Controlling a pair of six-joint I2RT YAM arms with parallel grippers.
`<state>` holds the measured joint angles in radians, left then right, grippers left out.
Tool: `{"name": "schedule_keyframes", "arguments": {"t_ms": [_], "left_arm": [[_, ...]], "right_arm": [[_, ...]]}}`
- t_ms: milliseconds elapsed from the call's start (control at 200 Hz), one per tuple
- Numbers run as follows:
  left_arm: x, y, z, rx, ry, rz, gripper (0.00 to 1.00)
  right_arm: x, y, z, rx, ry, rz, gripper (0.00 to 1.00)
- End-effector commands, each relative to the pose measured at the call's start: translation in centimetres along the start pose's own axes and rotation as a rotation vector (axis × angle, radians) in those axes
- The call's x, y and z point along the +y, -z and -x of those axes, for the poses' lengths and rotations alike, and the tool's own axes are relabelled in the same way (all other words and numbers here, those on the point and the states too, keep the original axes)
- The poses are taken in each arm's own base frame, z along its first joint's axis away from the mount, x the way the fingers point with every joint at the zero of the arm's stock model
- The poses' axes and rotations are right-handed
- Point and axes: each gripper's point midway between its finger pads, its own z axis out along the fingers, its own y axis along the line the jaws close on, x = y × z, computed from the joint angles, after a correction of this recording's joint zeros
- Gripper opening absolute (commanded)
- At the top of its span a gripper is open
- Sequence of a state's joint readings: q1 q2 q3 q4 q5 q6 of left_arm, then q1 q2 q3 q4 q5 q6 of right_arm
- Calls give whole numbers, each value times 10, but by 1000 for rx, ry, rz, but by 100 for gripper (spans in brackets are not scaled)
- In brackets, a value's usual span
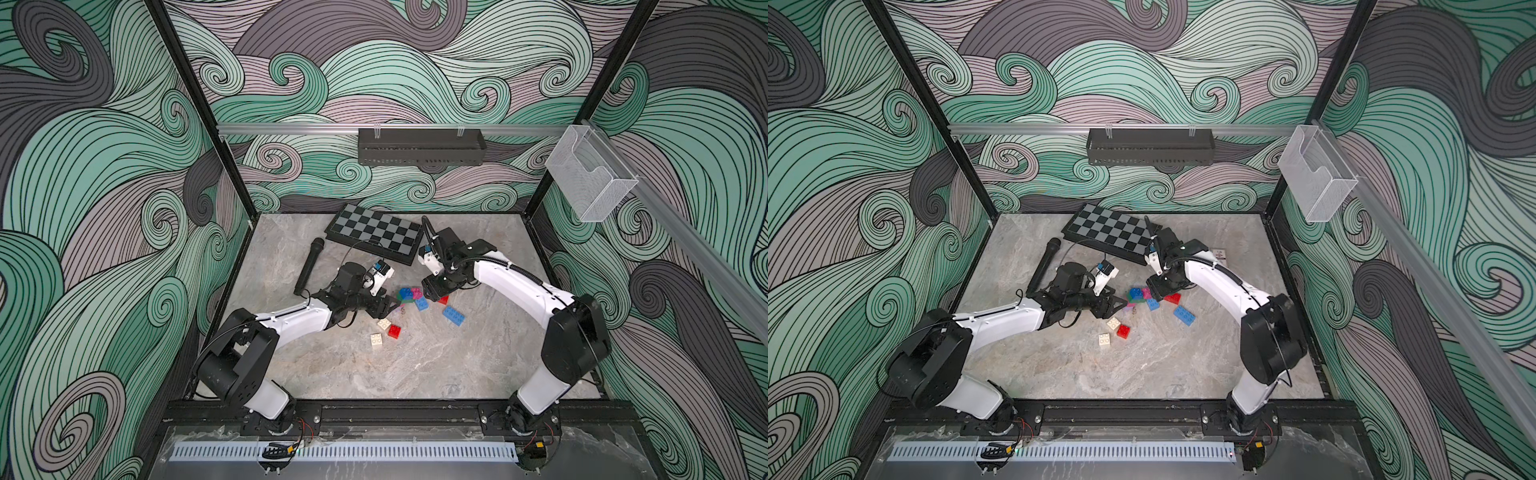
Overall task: Assemble the letter p with lego
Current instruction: Pick up the lego brick from the center of the board.
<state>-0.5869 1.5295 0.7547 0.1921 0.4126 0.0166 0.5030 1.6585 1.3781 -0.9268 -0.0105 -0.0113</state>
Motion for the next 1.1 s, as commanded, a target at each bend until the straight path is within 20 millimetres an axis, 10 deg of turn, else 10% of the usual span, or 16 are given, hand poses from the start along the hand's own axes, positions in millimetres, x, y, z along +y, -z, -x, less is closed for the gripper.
{"name": "schedule_keyframes", "arguments": {"t_ms": [0, 1096], "left_arm": [[-5, -6, 1, 2, -140, -23, 68], [16, -72, 0, 45, -224, 9, 60]], "right_arm": [[0, 8, -6, -8, -31, 14, 69], [-1, 3, -14, -3, -45, 18, 72]]}}
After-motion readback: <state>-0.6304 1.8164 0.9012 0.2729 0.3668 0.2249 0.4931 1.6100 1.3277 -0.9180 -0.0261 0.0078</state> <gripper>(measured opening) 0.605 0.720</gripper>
